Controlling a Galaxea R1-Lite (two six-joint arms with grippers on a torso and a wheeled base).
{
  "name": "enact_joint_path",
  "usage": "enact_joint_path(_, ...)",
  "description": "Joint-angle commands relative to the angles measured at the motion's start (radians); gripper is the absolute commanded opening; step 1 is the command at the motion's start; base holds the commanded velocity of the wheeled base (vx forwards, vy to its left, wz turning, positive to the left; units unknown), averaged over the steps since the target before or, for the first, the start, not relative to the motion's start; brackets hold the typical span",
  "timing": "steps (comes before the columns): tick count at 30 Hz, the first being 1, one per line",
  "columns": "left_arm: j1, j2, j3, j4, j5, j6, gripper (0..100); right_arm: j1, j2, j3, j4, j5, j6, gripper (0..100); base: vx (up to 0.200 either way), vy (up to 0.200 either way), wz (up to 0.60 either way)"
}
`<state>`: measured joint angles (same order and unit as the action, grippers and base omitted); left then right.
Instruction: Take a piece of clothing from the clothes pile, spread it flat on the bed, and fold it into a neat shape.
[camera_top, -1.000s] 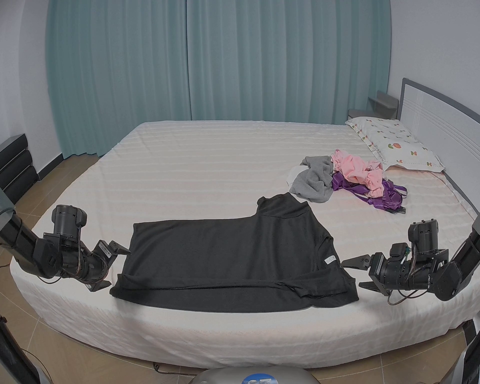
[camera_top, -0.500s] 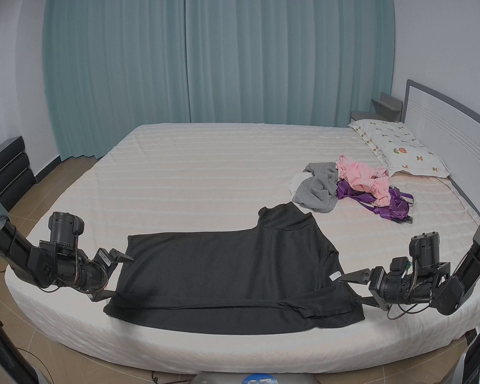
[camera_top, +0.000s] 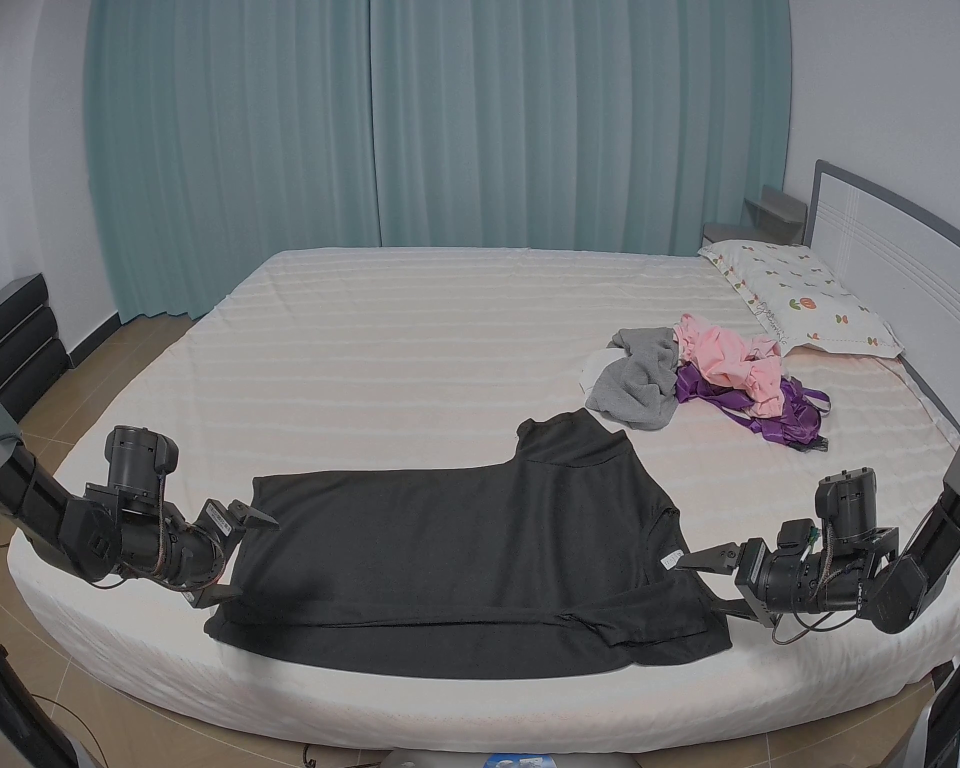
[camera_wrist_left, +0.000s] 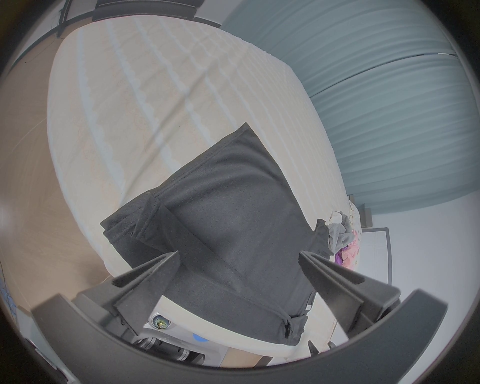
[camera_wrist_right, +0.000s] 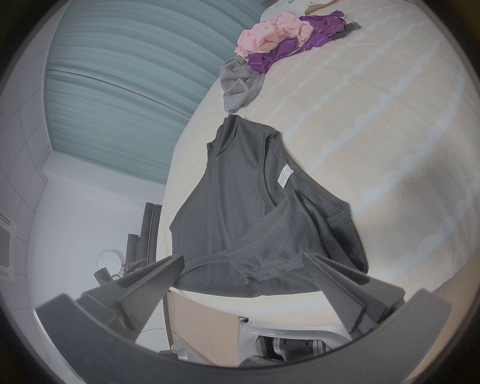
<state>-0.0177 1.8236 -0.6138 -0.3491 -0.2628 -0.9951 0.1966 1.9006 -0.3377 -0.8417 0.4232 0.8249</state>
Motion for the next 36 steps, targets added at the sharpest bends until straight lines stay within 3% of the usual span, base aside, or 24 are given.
enact_joint_path(1,-0.011,0.003,0.005,-0.002,0.000,0.001,100,0.007,0.017,0.000,-0.002,-0.003,-0.003,100,0.000,0.000,0.00)
enact_joint_path(7,-0.100,0.062,0.029,-0.001,0.025,0.013,100,0.009,0.035,0.000,-0.004,-0.003,-0.004,100,0.000,0.000,0.00)
enact_joint_path(15,-0.156,0.166,0.025,-0.002,0.106,0.013,100,0.009,0.037,0.000,-0.004,-0.003,-0.004,100,0.000,0.000,0.00)
enact_joint_path(23,-0.151,0.190,0.011,-0.004,0.109,0.015,100,0.009,0.037,-0.001,-0.004,-0.003,-0.004,100,0.000,0.000,0.00)
enact_joint_path(36,-0.068,0.237,-0.122,-0.008,0.145,-0.002,100,0.009,0.038,-0.003,-0.004,-0.003,-0.004,100,0.000,0.000,0.00)
